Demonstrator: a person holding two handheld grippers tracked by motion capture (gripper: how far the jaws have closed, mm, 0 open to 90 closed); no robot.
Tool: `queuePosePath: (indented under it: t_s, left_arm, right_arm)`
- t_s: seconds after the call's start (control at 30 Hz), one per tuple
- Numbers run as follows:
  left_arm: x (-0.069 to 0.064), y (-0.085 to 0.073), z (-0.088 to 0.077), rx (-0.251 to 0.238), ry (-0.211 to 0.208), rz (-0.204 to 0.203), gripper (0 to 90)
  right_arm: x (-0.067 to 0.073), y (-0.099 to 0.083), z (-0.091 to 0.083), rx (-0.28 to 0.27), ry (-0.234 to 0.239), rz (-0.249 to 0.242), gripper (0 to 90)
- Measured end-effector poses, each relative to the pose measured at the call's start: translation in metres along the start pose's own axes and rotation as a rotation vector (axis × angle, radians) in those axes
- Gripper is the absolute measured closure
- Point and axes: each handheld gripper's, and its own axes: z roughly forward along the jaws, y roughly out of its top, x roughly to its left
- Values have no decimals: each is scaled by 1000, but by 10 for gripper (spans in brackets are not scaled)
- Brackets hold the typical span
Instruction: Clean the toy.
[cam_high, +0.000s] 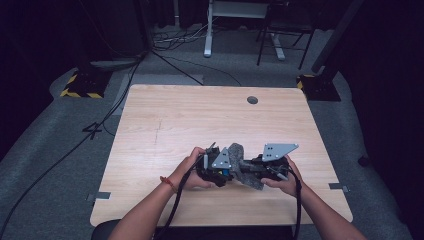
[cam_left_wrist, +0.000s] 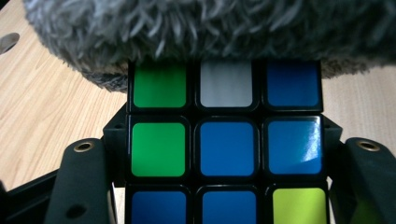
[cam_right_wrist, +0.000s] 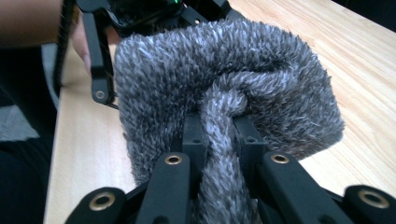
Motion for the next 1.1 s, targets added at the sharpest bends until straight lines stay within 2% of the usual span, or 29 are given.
queuePosePath:
  t_s: [0.07, 0.17, 0.27, 0.33, 0.4, 0.53, 0.73, 0.77, 0.8, 0.9, 0.97, 1.03, 1.1]
  left_arm:
    - [0, 0, -2, -12, -3, -2, 336]
    - [-2, 4, -7, -40, -5, 4, 336]
    - [-1, 5, -13, -68, -9, -3, 337]
    - [0, 5, -16, -95, -10, -14, 336]
    - [1, 5, -20, -114, -15, -23, 336]
    - [1, 6, -23, -135, -12, -23, 336]
    - [0, 7, -26, -171, -18, -31, 336]
    - [0, 7, -26, -175, -21, -27, 336]
    - [0, 7, -26, -175, -19, -24, 336]
    - [1, 5, -24, -176, -34, -27, 335]
    - [2, 5, -24, -169, -30, -23, 332]
    - [1, 5, -22, -142, -14, -11, 328]
    - [1, 4, -21, -140, -18, -16, 329]
  right_arm:
    - [-2, -1, -1, 1, -8, 4, 791]
    - [-8, -4, 0, 35, -53, 12, 791]
    - [-15, -12, 5, 71, -63, 50, 791]
    - [-20, -15, 6, 95, -63, 71, 791]
    - [-20, -16, 6, 96, -64, 75, 791]
    - [-20, -19, 12, 97, -16, 97, 791]
    - [-20, -20, 14, 117, -19, 105, 791]
    - [-20, -20, 14, 108, -10, 108, 791]
    - [-19, -19, 13, 77, 22, 119, 791]
    - [-17, -17, 12, 55, 33, 113, 792]
    - [-15, -15, 9, 43, 26, 100, 792]
    - [-16, -14, 4, 10, 42, 111, 793]
    - [-17, -13, 0, -8, 46, 114, 793]
